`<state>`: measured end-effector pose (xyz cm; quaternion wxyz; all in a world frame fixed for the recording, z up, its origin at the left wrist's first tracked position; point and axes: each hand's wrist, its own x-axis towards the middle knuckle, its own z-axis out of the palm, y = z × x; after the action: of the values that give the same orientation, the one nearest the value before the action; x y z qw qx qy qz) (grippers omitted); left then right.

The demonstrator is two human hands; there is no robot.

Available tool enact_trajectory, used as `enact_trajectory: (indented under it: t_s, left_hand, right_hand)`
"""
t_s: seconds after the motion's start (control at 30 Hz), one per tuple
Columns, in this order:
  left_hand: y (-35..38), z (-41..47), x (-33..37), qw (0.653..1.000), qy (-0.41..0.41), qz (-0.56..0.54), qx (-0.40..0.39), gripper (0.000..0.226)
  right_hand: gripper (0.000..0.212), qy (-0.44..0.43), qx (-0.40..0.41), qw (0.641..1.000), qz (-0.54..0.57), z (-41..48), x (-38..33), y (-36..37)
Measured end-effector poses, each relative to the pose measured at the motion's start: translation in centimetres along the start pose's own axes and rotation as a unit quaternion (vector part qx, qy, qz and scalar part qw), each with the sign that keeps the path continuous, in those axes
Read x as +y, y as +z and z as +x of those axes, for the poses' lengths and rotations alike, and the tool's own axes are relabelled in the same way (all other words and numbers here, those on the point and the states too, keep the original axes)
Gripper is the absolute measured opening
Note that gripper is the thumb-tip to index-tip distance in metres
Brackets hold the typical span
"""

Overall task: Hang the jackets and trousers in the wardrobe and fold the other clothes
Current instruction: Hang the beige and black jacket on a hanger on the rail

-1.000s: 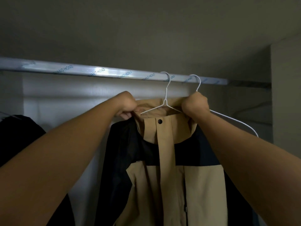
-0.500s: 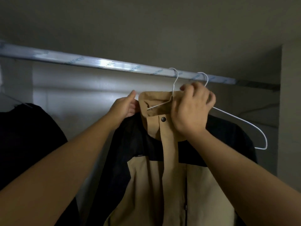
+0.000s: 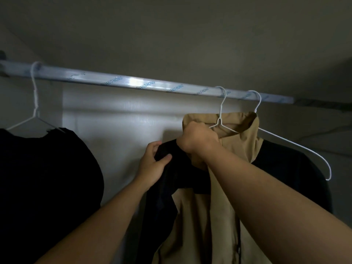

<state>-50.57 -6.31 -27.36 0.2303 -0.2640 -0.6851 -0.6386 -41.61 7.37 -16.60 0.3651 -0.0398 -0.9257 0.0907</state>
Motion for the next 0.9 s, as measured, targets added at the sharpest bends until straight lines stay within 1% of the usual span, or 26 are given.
enact_trajectory:
  t_s: [0.1,0.17,0.27,0.33,0.43,0.57,0.63,0.7,0.8,0.9]
  left_hand:
    - [-0.7,-0.6,-0.3,0.997,0.023,0.065,-0.020,0.060]
    - [-1.2,-0.8,-0.4,0.995,0.041,0.092,-0.016,0.059]
    - [-1.7,-1.2,-0.4,0.993,0.061,0.097,-0.008,0.055]
    - [-2.1,-1.2,-0.3,0.992,0.076,0.100,-0.002,0.051]
    - [-2.8,-1.0,-0.2,0.981,0.119,0.153,0.011,0.044]
    - [-3.7,0.2,0.3,0.959,0.173,0.223,0.042,0.031]
    - [-4.1,0.8,0.9,0.955,0.178,0.228,0.058,0.023]
    - [-4.6,1.3,1.7,0.960,0.170,0.215,0.065,0.034]
    - [-5.6,2.1,2.8,0.965,0.163,0.198,0.056,0.039]
    - [-6.7,2.8,3.5,0.968,0.157,0.195,0.032,0.044]
  right_hand:
    - [0.032,0.012,-0.060,0.997,0.035,1.3,-0.5,-0.6]
    - [0.035,0.022,-0.087,0.993,0.079,1.6,-0.4,-0.9]
    - [0.031,0.026,-0.096,0.990,0.102,1.6,0.1,-1.3]
    - [0.025,0.030,-0.091,0.988,0.121,1.6,0.4,-1.9]
    - [0.024,0.049,-0.076,0.982,0.167,2.0,0.7,-2.8]
    - [0.023,0.065,-0.009,0.976,0.209,2.6,0.8,-3.3]
    - [0.024,0.058,0.000,0.975,0.216,2.8,0.3,-3.7]
    - [0.021,0.045,0.013,0.979,0.200,3.0,-0.2,-4.0]
    - [0.019,0.031,0.040,0.980,0.194,3.1,-0.6,-4.2]
    - [0.023,0.012,0.012,0.985,0.172,3.3,-0.6,-3.8]
